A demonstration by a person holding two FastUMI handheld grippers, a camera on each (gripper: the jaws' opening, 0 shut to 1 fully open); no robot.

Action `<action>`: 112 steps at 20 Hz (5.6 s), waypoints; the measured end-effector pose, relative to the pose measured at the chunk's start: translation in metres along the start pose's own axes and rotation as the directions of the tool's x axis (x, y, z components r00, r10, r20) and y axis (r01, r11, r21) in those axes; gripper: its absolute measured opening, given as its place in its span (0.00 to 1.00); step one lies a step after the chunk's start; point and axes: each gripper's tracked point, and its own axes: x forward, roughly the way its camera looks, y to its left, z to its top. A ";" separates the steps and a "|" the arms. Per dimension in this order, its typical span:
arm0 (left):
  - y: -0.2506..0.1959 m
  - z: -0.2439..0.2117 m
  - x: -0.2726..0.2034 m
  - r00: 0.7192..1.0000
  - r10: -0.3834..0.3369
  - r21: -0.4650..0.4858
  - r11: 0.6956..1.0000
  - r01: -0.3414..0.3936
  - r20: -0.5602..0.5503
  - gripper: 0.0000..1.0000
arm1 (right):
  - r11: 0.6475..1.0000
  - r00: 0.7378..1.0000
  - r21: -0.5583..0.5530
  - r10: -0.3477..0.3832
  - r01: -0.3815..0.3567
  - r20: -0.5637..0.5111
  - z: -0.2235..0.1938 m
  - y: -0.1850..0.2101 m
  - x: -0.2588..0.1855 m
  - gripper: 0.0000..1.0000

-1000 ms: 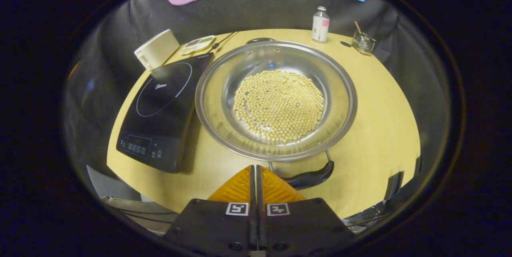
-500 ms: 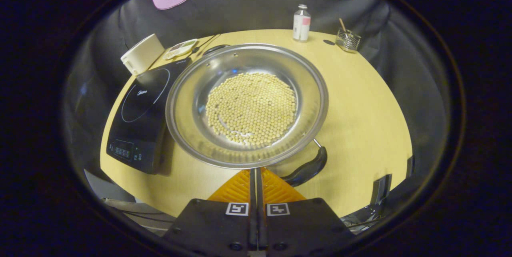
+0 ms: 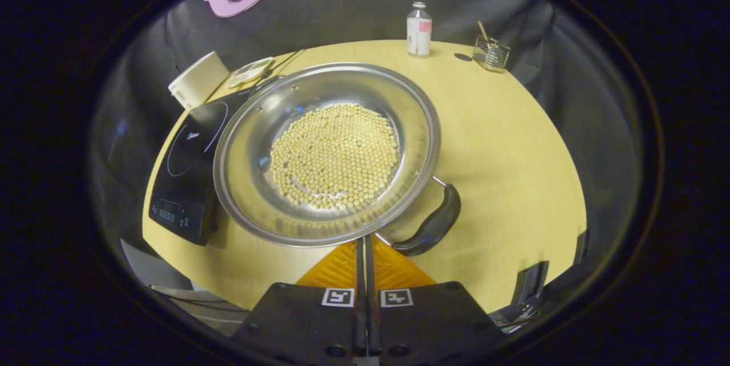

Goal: First push the handle of the pot to place it horizontally, then grasp the pot with both hands and set it on the induction cooktop.

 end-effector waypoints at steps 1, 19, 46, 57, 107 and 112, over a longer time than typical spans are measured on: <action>-0.008 0.002 0.001 1.000 0.006 0.007 1.000 -0.006 0.000 0.93 | 1.000 1.000 -0.006 0.010 -0.010 0.004 0.002 -0.006 0.002 0.03; -0.080 0.006 -0.033 0.961 0.274 0.068 0.960 -0.271 -0.041 0.90 | 0.970 0.984 -0.179 0.174 -0.164 0.041 0.080 -0.076 0.044 0.03; -0.080 -0.174 0.064 0.803 -0.206 -0.205 0.973 0.107 -0.559 0.94 | 0.975 0.976 0.144 -0.184 0.166 0.119 0.115 -0.089 -0.019 0.23; -0.094 -0.223 0.095 0.730 -0.137 -0.190 0.982 0.010 -0.670 0.94 | 0.993 0.992 0.070 -0.104 0.099 0.070 0.130 -0.096 0.023 0.68; -0.143 -0.306 0.171 0.572 -0.162 -0.179 0.983 0.027 -0.804 0.70 | 0.990 0.993 0.088 0.111 -0.107 -0.038 0.131 -0.112 0.106 0.62; -0.145 -0.307 0.161 0.535 -0.205 -0.253 0.967 -0.017 -0.820 0.58 | 0.974 0.985 0.171 0.158 -0.146 -0.061 0.131 -0.110 0.100 0.51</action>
